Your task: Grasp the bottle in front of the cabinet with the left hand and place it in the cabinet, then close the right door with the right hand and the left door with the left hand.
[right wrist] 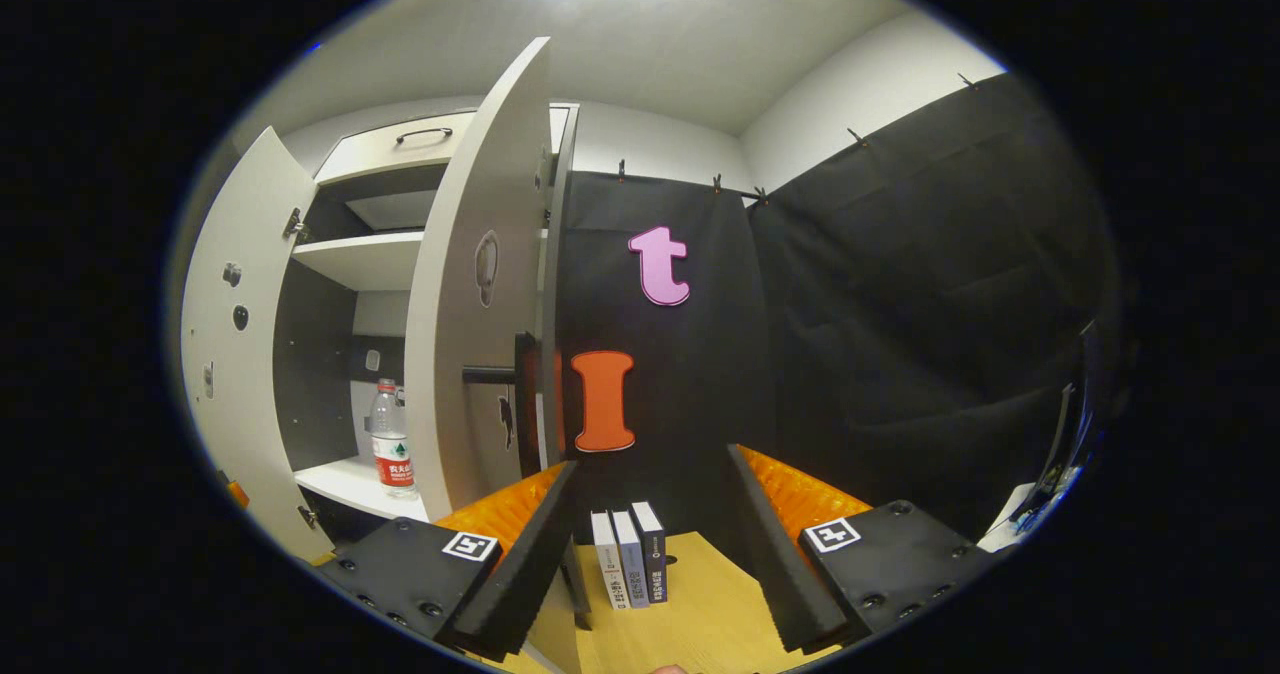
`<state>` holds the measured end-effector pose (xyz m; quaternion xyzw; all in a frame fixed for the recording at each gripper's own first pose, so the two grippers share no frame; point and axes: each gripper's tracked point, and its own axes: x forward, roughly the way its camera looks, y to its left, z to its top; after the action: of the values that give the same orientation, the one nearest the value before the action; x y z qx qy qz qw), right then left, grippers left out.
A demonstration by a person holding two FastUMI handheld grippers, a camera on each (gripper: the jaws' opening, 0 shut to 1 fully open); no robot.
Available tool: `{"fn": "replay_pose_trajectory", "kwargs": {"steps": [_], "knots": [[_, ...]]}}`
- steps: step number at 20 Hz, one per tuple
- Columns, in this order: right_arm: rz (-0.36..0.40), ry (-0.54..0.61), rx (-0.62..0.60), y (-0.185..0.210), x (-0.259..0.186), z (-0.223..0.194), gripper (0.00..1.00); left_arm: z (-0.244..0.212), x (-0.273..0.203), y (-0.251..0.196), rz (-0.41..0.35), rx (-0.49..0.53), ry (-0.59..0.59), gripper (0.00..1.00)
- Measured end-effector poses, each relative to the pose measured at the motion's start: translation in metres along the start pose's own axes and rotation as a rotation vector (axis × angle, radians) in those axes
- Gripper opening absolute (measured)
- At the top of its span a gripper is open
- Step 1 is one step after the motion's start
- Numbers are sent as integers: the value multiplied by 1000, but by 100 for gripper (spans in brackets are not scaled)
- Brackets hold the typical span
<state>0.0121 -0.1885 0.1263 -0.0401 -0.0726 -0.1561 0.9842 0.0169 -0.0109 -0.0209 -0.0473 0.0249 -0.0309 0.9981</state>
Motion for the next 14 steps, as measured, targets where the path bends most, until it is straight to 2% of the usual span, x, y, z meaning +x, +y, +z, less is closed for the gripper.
{"fn": "replay_pose_trajectory", "kwargs": {"steps": [7,14], "knots": [[132,21,13,55,-5,0,95,-5,3,2,9,-17,16,94],[257,29,56,110,-1,-5,95,2,3,18,52,-1,-3,94]]}}
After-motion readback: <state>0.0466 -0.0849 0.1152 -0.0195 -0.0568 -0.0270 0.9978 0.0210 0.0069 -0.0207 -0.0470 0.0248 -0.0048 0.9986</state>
